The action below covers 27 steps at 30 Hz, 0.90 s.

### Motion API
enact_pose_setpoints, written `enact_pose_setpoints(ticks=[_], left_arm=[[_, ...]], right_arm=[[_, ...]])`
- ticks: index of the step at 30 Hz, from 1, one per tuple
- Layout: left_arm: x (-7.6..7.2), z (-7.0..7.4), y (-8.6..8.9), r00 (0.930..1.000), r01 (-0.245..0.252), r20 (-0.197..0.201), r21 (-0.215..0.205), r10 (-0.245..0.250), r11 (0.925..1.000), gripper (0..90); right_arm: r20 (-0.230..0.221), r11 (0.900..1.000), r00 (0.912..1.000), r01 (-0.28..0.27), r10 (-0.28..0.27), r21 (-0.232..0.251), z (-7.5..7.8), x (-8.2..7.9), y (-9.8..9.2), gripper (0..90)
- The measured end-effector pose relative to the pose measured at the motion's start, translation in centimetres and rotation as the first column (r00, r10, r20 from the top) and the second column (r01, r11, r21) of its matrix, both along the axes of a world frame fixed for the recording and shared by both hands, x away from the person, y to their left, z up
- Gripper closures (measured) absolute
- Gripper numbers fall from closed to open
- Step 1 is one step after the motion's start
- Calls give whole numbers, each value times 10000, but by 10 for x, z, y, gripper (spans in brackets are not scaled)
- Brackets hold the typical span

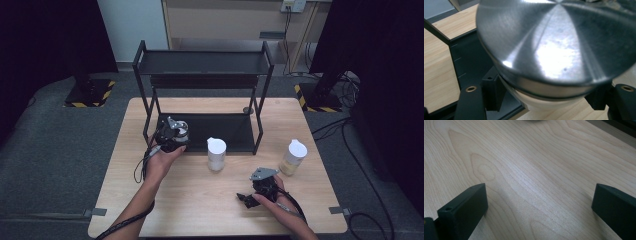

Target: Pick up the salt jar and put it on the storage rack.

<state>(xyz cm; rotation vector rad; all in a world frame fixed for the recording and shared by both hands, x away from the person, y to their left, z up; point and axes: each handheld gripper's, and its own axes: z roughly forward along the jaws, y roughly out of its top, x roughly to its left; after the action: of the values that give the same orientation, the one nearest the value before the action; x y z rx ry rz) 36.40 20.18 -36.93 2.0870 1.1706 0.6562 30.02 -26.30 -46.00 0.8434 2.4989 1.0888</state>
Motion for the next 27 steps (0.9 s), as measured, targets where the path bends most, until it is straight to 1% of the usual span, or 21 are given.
enact_pose_setpoints(ticks=[6, 8, 15, 18, 22, 23, 25, 27], left_arm=[[7, -2, 1, 9999, -160, 14, -69, 160, 9998, 295], [10, -3, 2, 9998, -213, 22, -8, 213, 9998, 295], [17, -9, 4, 9993, -378, 38, -56, 378, 9993, 295], [20, -11, 3, 9994, -356, 29, 8, 356, 9994, 295], [24, -15, 3, 9990, -437, 37, -90, 437, 9990, 295], [25, -17, 3, 9989, -464, 16, -161, 464, 9988, 295], [27, -19, 3, 9989, -475, -1, -138, 475, 9988, 295], [29, -21, 3, 9986, -530, -60, -242, 528, 9983, 295]], right_arm=[[-4, 10000, 10000, -1, 1, -7, 0, 0, 0, 10], [-3, 10000, 10000, -2, 2, -6, 0, 0, 0, 10], [-3, 10000, 10000, 0, 0, -6, 0, 0, 0, 10], [-3, 10000, 10000, 0, 0, -7, 0, 0, 0, 10], [-3, 10000, 10000, -1, 1, -8, 0, 0, 0, 10], [-2, 10000, 10000, -2, 2, -7, 0, 0, 0, 10], [-3, 10000, 10000, 0, 0, -6, 0, 0, 0, 10], [-3, 10000, 10000, -1, 1, -7, 0, 0, 0, 10]])
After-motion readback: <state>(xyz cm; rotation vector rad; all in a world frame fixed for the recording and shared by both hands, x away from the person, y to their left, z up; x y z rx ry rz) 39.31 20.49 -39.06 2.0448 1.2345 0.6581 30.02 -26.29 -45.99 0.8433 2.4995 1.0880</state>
